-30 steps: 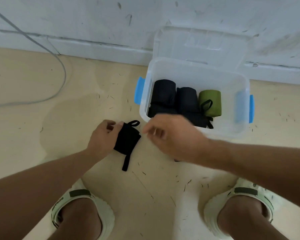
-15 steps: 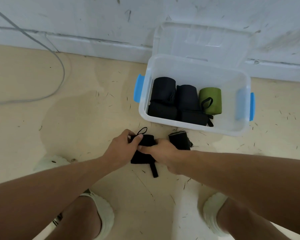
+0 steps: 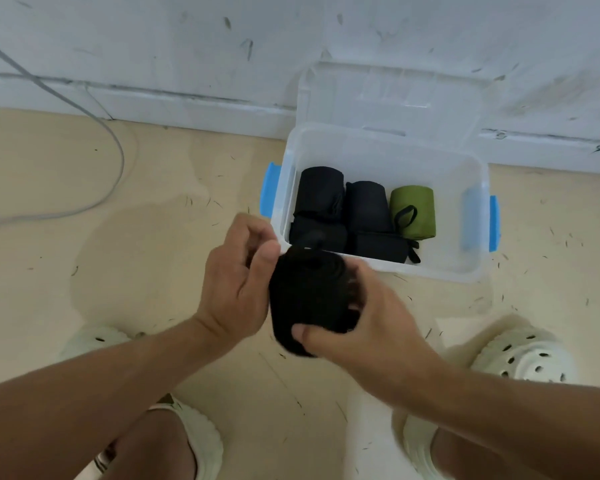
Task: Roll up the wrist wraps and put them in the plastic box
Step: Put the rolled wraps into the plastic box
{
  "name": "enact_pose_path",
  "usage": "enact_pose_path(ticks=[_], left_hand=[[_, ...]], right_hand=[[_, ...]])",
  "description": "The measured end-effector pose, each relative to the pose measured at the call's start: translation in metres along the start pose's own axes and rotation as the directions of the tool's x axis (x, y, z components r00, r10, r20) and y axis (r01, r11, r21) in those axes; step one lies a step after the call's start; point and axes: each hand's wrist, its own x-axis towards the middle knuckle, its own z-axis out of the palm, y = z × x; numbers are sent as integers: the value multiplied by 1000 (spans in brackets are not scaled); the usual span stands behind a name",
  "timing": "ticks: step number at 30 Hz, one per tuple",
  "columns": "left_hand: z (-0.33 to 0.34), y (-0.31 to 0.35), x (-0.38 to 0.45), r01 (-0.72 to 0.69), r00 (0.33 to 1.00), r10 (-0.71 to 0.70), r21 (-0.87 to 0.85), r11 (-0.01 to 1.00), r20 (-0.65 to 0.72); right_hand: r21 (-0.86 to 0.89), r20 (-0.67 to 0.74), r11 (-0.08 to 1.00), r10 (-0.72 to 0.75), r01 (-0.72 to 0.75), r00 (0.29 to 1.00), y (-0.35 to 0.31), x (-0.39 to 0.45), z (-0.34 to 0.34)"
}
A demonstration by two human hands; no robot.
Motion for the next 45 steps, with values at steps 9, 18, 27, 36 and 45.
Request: enact_pose_path(ticks=[9,18,27,36,45], left_hand=[[28,-6,65,-230,902,-58,589,775,427],[37,-15,59,-169,859,-189,611,773,476],[38,-14,57,-189,867,-176,634,750,466],[39,-16,55,-183,877,-170,639,747,450],[39,-11,50,-147,890,-179,636,758,419]], right_hand=[[172,-266,974,190,-148,945,-25,108,-90],[6,-173,940,338,-342,925,1,142,-79],[-275,-212,906,269,-321,940,-6,140,-71],[-50,-537,973,-216,224,815,-22,84,-82],[-170,-165,935,285,-312,944,97,22,-17]])
